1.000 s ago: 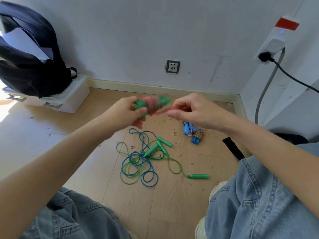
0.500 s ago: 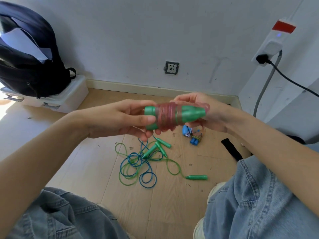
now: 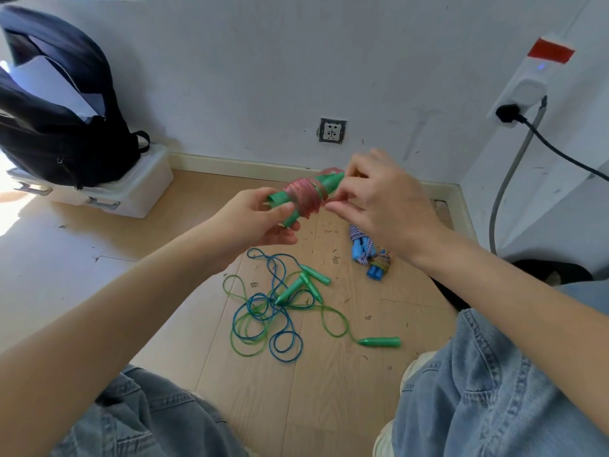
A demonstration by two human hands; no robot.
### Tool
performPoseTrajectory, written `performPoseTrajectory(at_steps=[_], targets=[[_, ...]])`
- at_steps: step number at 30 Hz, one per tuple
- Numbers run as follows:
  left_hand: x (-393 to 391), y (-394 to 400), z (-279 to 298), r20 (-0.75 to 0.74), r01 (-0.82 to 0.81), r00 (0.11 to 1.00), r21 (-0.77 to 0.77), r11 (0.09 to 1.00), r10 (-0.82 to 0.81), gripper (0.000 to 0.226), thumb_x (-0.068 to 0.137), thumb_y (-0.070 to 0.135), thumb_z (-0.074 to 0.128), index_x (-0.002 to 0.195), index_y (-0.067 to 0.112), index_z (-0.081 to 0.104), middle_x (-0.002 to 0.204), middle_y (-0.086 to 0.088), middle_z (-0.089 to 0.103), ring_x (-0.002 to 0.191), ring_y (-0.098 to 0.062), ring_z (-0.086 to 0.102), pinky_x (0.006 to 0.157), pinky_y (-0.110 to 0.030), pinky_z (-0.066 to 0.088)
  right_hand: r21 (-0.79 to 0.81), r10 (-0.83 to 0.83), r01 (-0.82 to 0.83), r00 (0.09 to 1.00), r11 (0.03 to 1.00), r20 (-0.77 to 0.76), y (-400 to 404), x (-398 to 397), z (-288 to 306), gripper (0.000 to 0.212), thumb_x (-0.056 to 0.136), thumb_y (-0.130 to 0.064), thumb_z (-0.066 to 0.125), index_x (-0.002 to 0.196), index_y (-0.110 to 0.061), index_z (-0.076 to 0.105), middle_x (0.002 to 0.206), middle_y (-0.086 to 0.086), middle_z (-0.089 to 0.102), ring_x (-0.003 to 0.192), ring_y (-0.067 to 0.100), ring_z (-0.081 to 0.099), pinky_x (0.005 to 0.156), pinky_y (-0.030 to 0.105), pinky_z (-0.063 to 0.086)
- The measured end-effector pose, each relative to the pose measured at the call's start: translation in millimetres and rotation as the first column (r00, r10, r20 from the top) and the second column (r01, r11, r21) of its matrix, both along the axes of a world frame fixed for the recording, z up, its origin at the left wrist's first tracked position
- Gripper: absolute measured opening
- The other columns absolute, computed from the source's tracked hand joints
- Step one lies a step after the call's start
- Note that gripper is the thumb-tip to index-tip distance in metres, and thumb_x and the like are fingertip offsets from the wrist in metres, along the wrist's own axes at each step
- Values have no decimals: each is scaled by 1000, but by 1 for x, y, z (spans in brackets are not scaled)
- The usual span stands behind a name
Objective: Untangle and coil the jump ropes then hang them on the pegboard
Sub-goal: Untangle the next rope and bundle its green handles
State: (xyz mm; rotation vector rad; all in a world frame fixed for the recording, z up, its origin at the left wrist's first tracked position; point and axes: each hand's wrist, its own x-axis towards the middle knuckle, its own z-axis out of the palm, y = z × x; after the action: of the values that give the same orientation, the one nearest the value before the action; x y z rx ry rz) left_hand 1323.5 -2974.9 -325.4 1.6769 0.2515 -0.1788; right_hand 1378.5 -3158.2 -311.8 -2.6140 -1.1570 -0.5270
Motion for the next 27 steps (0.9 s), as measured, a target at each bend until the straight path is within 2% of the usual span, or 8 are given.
performPoseTrajectory(at_steps=[2,6,9,12,17,21,24,27], targets=[[-2,4,0,-44,87,995,63,994,-84,22,93,11,50,113,2,55,85,-11,64,63,-12,66,66,-20,57,-16,100,-100,995,995,-25,-1,0,1,28,82,-30,67,74,-4,62,109,11,52,101,21,45,74,28,39],[-7,13,-1,-155,308,946,166,937,-284,27,92,13,51,116,1,56,106,-20,65,92,-21,65,86,-28,54,-46,230,-272,883,961,-409,0,1,2,19,87,-25,62,76,-13,52,113,9,62,98,25,57,85,38,44],[-7,14,0,-170,336,937,208,919,-304,29,87,10,59,115,3,56,113,-22,63,103,-26,63,95,-37,50,-18,230,-252,909,968,-348,0,2,-1,20,84,-25,65,79,-6,62,111,7,64,98,23,57,86,35,45],[-4,16,5,-111,286,950,-78,955,-293,36,74,17,68,108,8,62,102,-13,71,97,-19,67,82,-26,55,67,269,-261,915,963,-299,-1,-2,1,20,82,-20,68,78,0,64,106,10,64,95,24,58,84,39,47],[-5,9,-1,-90,235,966,-95,967,-244,37,70,43,64,93,16,71,82,-2,71,73,-12,65,66,-20,52,133,388,-366,891,921,-234,3,-10,0,20,81,-16,68,75,3,64,109,13,62,102,27,58,89,40,47],[1,7,-1,-30,49,998,-261,964,-59,36,72,37,62,94,9,67,75,-3,69,68,-12,64,65,-25,55,250,242,-181,941,951,-237,5,-3,-2,19,79,-20,71,75,-1,68,116,9,58,106,23,47,91,27,36],[5,7,2,-32,-66,998,-396,916,58,26,85,25,59,96,2,63,81,-13,69,77,-23,68,69,-36,58,413,144,50,894,909,-424,6,-1,-3,13,82,-21,68,83,-8,70,95,3,60,74,9,55,69,15,40],[4,6,2,33,-58,997,-299,953,71,22,91,22,53,99,3,61,83,-14,71,78,-24,67,68,-32,57,544,213,222,751,809,-624,4,1,-4,6,86,-13,63,87,-13,69,71,5,67,45,9,56,45,16,44]])
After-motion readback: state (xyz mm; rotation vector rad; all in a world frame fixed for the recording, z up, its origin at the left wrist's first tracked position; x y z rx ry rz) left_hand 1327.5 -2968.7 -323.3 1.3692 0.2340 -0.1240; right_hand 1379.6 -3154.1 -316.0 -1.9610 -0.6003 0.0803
